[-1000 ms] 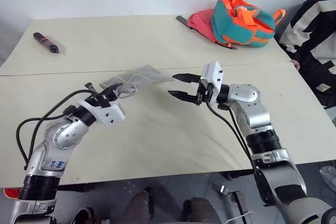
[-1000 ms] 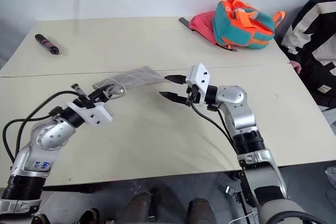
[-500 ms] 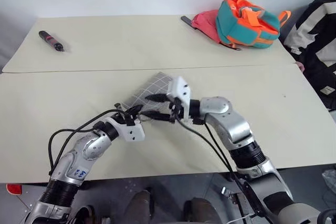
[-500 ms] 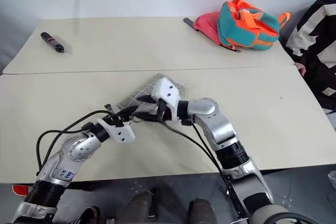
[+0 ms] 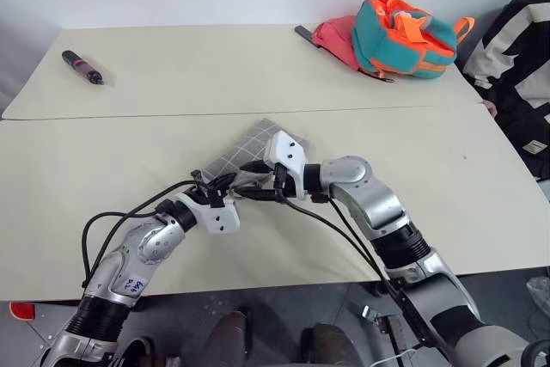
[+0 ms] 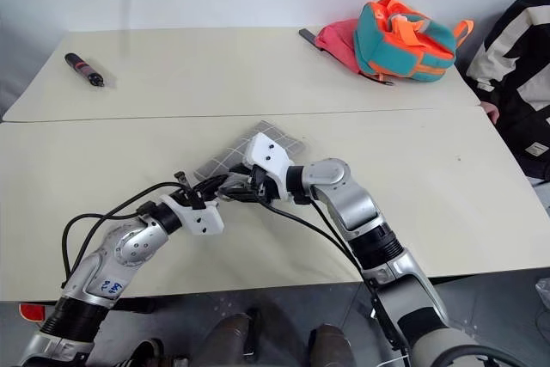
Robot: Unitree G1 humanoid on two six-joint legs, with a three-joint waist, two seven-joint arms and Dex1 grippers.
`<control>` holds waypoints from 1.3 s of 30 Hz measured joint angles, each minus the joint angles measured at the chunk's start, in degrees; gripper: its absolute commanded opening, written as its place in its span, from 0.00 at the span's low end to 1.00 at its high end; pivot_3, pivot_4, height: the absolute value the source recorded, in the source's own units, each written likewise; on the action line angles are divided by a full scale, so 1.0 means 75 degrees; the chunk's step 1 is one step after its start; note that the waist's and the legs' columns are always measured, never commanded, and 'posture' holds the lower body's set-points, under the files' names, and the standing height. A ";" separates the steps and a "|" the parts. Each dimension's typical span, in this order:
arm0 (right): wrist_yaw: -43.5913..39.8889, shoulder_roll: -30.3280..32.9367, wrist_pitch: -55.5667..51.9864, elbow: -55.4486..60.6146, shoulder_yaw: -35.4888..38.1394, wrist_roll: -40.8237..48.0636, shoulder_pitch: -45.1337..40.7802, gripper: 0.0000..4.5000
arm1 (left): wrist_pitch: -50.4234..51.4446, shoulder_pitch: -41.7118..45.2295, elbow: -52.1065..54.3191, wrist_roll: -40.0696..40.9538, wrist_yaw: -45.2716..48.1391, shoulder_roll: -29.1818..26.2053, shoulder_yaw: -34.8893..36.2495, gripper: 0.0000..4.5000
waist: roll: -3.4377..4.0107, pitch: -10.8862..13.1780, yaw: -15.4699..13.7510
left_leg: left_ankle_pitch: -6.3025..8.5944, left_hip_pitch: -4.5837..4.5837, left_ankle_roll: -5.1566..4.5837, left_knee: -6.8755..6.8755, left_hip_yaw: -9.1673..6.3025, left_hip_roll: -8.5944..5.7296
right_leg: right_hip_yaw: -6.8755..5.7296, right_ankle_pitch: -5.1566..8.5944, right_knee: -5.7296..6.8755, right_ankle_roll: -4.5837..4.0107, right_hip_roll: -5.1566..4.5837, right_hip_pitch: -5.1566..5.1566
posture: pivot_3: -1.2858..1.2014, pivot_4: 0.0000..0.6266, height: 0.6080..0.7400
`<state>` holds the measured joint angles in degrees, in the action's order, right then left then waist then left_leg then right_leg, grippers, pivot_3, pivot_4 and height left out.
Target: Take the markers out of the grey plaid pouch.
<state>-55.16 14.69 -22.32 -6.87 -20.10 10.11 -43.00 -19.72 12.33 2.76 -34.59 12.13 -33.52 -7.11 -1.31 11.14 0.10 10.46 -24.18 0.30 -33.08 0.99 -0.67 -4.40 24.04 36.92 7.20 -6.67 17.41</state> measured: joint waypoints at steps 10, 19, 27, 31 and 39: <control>-0.0681 0.0382 0.0055 0.0296 -0.0078 0.0085 0.0162 0.16 | -0.0039 0.0003 0.0062 -0.0018 -0.0014 0.0001 -0.0102 0.00 | -0.0001 0.0000 -0.0003 | 0.0002 -0.0001 -0.0004 -0.0002 0.0003 0.0004 | -0.0001 0.0000 -0.0001 0.0000 0.0001 -0.0001 | 0.52 0.24 1.00; -0.0722 0.0398 0.0307 0.0372 -0.0047 0.0070 0.0232 0.16 | -0.0037 -0.0027 0.0105 -0.0007 -0.0016 0.0004 -0.0103 0.00 | -0.0001 0.0000 -0.0001 | 0.0002 -0.0001 -0.0004 -0.0003 0.0007 0.0005 | -0.0001 0.0000 -0.0001 0.0000 0.0001 0.0000 | 0.52 0.24 1.00; -0.0725 0.0384 0.0754 0.0280 0.0035 0.0042 0.0312 0.03 | 0.0013 -0.0029 0.0117 0.0075 -0.0019 0.0075 -0.0102 0.00 | -0.0001 0.0000 -0.0002 | 0.0002 -0.0001 -0.0004 -0.0004 0.0009 0.0005 | 0.0000 0.0000 -0.0001 0.0000 0.0001 0.0000 | 0.52 0.24 1.00; -0.0751 0.0410 0.1121 0.0249 0.0031 -0.0062 0.0377 0.03 | 0.0021 -0.0029 0.0120 0.0107 -0.0019 0.0116 -0.0102 0.00 | -0.0001 0.0000 -0.0002 | 0.0002 -0.0001 -0.0004 -0.0005 0.0011 0.0005 | 0.0000 0.0000 -0.0001 0.0000 0.0001 -0.0001 | 0.52 0.24 1.00; -0.0832 0.0361 0.1295 0.0086 0.0047 0.0035 0.0383 0.23 | 0.0072 -0.0028 0.0118 0.0153 -0.0015 0.0119 -0.0101 0.00 | -0.0001 0.0000 -0.0002 | 0.0002 -0.0001 -0.0004 -0.0005 0.0011 0.0007 | 0.0000 0.0000 0.0000 0.0000 0.0002 -0.0001 | 0.52 0.24 1.00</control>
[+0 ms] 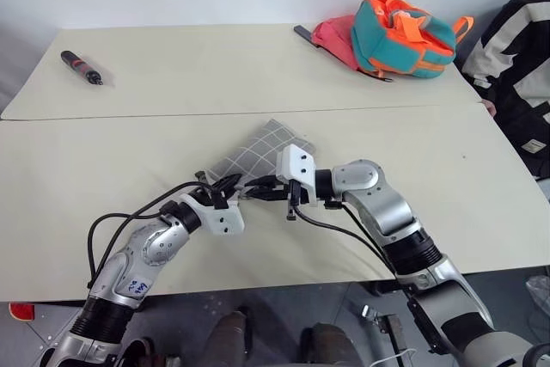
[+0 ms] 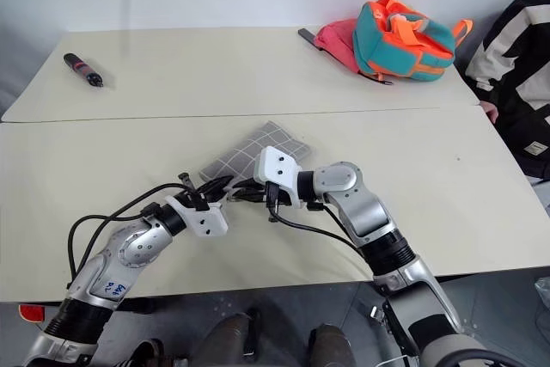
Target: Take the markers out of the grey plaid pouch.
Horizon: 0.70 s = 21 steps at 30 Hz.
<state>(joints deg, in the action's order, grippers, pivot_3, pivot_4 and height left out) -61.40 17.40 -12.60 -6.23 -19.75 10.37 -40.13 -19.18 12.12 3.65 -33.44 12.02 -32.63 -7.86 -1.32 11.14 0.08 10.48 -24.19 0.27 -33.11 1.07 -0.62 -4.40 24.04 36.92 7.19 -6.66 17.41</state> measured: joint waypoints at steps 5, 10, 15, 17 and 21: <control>-0.0139 0.0028 0.0447 0.0001 -0.0051 -0.0195 0.0009 0.31 | 0.0209 0.0000 -0.0019 0.0014 -0.0001 -0.0002 0.0072 0.00 | 0.0000 0.0000 0.0000 | 0.0000 0.0001 0.0000 -0.0001 0.0000 0.0001 | 0.0000 0.0000 0.0000 0.0000 0.0000 0.0000 | 0.52 0.24 1.00; -0.0103 0.0007 0.1015 -0.0144 -0.0090 -0.0473 0.0041 0.31 | 0.0236 0.0000 -0.0017 0.0014 -0.0003 -0.0002 0.0073 0.00 | 0.0000 0.0000 0.0000 | 0.0000 0.0001 0.0000 -0.0003 0.0001 0.0003 | 0.0000 0.0000 0.0001 0.0000 0.0002 0.0000 | 0.52 0.24 1.00; -0.0242 0.0136 0.1374 -0.0183 -0.0179 -0.0630 0.0152 0.31 | 0.0260 0.0000 -0.0016 0.0013 -0.0005 -0.0003 0.0073 0.00 | -0.0001 0.0000 0.0000 | 0.0000 0.0001 0.0000 -0.0005 0.0002 0.0004 | 0.0000 0.0000 0.0000 0.0000 0.0002 -0.0001 | 0.52 0.24 1.00; -0.0364 0.0240 0.1369 -0.0169 -0.0172 -0.0587 0.0170 0.31 | 0.0265 -0.0001 -0.0016 0.0013 -0.0006 -0.0004 0.0073 0.00 | -0.0001 0.0000 -0.0001 | 0.0000 0.0001 0.0000 -0.0005 0.0002 0.0004 | 0.0000 0.0000 0.0000 0.0000 0.0002 -0.0001 | 0.52 0.24 1.00; -0.0664 0.0514 0.1348 -0.0124 -0.0098 -0.0413 0.0192 0.31 | 0.0273 -0.0003 -0.0015 0.0013 -0.0011 -0.0009 0.0075 0.00 | -0.0001 0.0000 -0.0002 | 0.0000 0.0001 0.0000 -0.0007 0.0002 0.0004 | 0.0000 0.0000 -0.0001 0.0000 0.0001 -0.0001 | 0.52 0.24 1.00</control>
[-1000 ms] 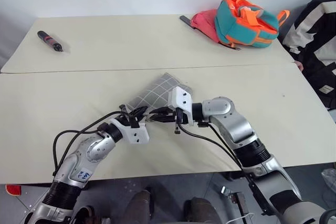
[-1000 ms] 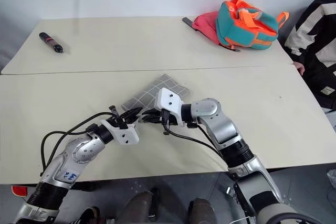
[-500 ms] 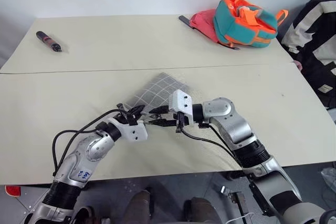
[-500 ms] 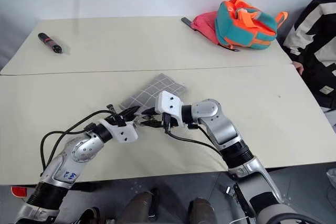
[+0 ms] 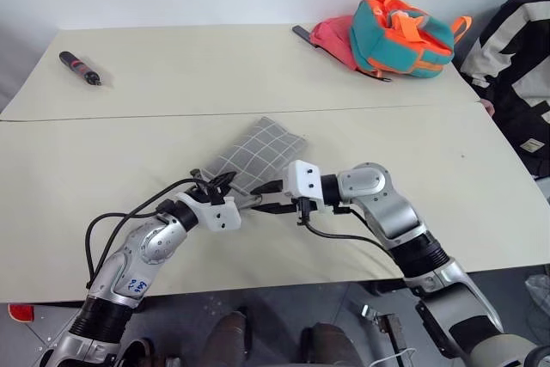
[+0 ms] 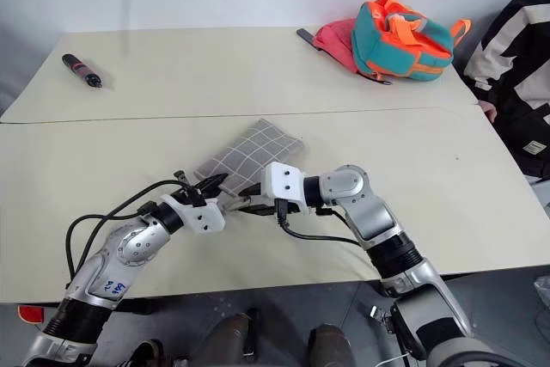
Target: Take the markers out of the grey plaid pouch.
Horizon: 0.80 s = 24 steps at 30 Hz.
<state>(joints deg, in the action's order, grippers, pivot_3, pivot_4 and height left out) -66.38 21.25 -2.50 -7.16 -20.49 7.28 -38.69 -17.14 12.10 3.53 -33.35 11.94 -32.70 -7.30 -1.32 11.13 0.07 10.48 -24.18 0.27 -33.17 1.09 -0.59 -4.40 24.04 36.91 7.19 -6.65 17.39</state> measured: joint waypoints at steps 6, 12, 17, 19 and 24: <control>0.0047 0.0026 -0.0280 0.0005 0.0304 0.0360 0.0157 0.31 | 0.0020 0.0000 0.0001 -0.0006 -0.0040 -0.0025 0.0005 0.00 | 0.0000 0.0000 -0.0002 | 0.0000 -0.0001 0.0000 -0.0002 0.0002 0.0003 | 0.0000 0.0000 0.0000 0.0000 0.0001 -0.0001 | 0.52 0.24 1.00; 0.0330 0.0370 -0.1071 0.0023 0.1035 0.0765 0.0533 0.31 | 0.0037 -0.0076 0.0006 -0.0006 -0.0045 -0.0259 0.0160 0.00 | -0.0001 -0.0001 -0.0005 | 0.0001 -0.0001 -0.0001 -0.0002 0.0004 0.0004 | 0.0000 -0.0001 -0.0002 -0.0002 0.0000 -0.0003 | 0.52 0.24 1.00; 0.0605 0.0290 -0.1991 0.0546 0.1097 0.1167 0.1114 0.31 | 0.0008 -0.0074 0.0006 -0.0018 -0.0045 -0.0324 0.0227 0.00 | -0.0001 -0.0001 0.0001 | 0.0001 0.0000 -0.0001 -0.0001 0.0006 0.0007 | 0.0000 -0.0001 -0.0001 -0.0002 0.0001 -0.0002 | 0.52 0.24 1.00; 0.0858 0.0170 -0.2627 0.0740 0.1112 0.1362 0.1228 0.31 | -0.0022 -0.0064 0.0006 -0.0052 -0.0045 -0.0372 0.0227 0.00 | -0.0001 -0.0001 0.0004 | 0.0001 0.0000 0.0000 -0.0001 0.0007 0.0011 | 0.0000 -0.0002 -0.0001 -0.0004 0.0004 -0.0002 | 0.52 0.24 1.00; 0.2443 -0.1417 -0.5032 0.1539 0.1521 0.2647 0.1844 0.31 | -0.0031 0.0059 -0.0001 -0.0087 -0.0077 -0.0380 0.0219 0.00 | -0.0007 -0.0005 0.0011 | 0.0007 -0.0001 0.0011 0.0000 0.0007 0.0025 | -0.0002 -0.0005 0.0008 -0.0009 0.0015 0.0002 | 0.52 0.24 1.00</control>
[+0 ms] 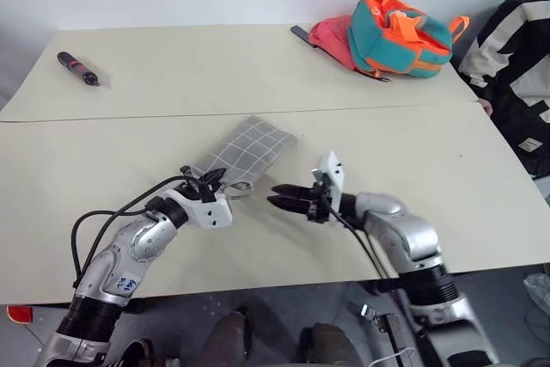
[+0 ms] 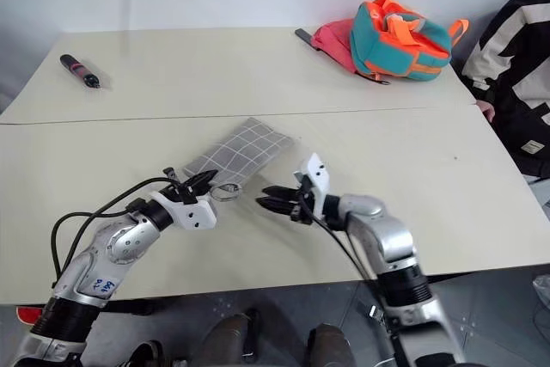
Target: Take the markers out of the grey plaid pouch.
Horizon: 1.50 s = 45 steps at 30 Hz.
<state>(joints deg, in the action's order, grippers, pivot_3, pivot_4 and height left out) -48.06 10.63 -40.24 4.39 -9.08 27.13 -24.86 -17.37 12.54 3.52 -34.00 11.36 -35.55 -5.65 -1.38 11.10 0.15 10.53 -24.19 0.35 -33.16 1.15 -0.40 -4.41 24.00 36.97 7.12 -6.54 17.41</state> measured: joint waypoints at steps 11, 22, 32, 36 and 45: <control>0.1293 -0.0686 -0.1121 0.0321 0.0075 0.0490 -0.0070 0.31 | 0.0037 0.0053 0.0000 -0.0003 0.0000 0.0021 -0.0002 0.00 | -0.0002 -0.0001 -0.0005 | 0.0021 0.0001 -0.0004 -0.0002 0.0012 0.0003 | 0.0003 -0.0004 0.0004 -0.0008 0.0000 0.0012 | 0.52 0.24 1.00; 0.1662 -0.0991 -0.1300 0.0249 0.0434 0.0869 -0.0102 0.31 | 0.0128 0.0032 0.0018 -0.0004 0.0000 0.0125 -0.0002 0.00 | -0.0004 -0.0002 -0.0001 | 0.0022 0.0001 -0.0006 -0.0001 0.0018 0.0006 | 0.0003 -0.0005 0.0004 -0.0008 -0.0001 0.0015 | 0.52 0.24 1.00; 0.1893 -0.1265 -0.1100 -0.0081 0.0392 0.0805 -0.0242 0.31 | 0.0180 0.0011 0.0044 -0.0010 0.0002 0.0189 -0.0010 0.00 | -0.0004 -0.0003 0.0005 | 0.0023 0.0001 -0.0006 -0.0001 0.0024 0.0006 | 0.0005 -0.0005 0.0004 -0.0009 -0.0002 0.0018 | 0.52 0.24 1.00; 0.1915 -0.1343 -0.0970 -0.0231 0.0367 0.0801 -0.0247 0.22 | 0.0225 -0.0021 0.0068 -0.0011 0.0003 0.0232 -0.0014 0.00 | -0.0005 -0.0003 0.0005 | 0.0023 0.0001 -0.0007 -0.0002 0.0024 0.0006 | 0.0005 -0.0005 0.0006 -0.0009 -0.0001 0.0018 | 0.52 0.24 1.00; 0.1770 -0.1142 -0.0973 -0.0229 0.0332 0.0807 -0.0230 0.01 | 0.0237 -0.0078 0.0096 -0.0011 0.0004 0.0230 -0.0013 0.00 | -0.0005 -0.0003 0.0005 | 0.0024 0.0001 -0.0008 -0.0002 0.0025 0.0007 | 0.0005 -0.0005 0.0005 -0.0009 -0.0002 0.0019 | 0.52 0.24 1.00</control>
<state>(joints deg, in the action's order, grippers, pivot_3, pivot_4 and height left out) -34.78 2.06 -47.54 2.67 -6.59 33.19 -26.59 -15.59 11.96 4.24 -34.08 11.39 -33.83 -5.75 -1.42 11.07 0.19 10.71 -24.18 0.30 -33.18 1.34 -0.35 -4.37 23.96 37.01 7.05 -6.55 17.55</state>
